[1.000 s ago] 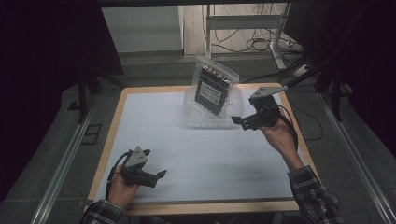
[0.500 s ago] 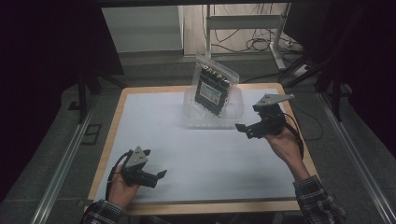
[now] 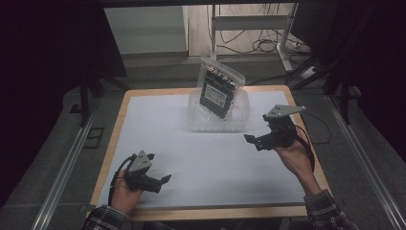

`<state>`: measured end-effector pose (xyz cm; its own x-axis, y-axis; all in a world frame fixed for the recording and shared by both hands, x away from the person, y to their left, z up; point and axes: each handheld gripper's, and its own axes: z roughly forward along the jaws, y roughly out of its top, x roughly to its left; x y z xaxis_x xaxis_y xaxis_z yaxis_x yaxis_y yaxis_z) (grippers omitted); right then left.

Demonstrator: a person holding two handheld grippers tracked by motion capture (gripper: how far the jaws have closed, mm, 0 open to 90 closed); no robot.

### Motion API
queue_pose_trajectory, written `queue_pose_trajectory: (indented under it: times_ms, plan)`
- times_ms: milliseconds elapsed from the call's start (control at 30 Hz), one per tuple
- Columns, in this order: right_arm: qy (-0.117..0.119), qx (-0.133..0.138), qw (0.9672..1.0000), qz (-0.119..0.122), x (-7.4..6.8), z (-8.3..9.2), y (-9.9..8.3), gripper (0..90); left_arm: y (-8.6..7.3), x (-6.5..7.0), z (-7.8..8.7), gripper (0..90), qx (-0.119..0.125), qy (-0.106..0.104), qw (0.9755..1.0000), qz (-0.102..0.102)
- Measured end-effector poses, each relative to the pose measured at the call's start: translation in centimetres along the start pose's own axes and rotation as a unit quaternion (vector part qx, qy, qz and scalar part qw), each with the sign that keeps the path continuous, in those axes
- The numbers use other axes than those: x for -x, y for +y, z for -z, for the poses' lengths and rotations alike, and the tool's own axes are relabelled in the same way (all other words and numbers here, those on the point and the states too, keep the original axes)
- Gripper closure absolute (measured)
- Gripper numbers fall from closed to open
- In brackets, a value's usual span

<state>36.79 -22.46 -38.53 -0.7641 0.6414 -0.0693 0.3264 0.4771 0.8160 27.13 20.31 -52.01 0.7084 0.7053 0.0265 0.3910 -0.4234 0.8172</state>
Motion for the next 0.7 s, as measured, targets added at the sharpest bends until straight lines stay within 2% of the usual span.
queue_pose_trajectory:
  times_ms: [700]
  plan:
    - [0.004, -0.004, 1.0000, -0.008, -1.2, 0.7, -3.0, 0.0, 0.0, 0.1, 0.0, 1.1, 0.000, 0.000, 1.0000, -0.001]
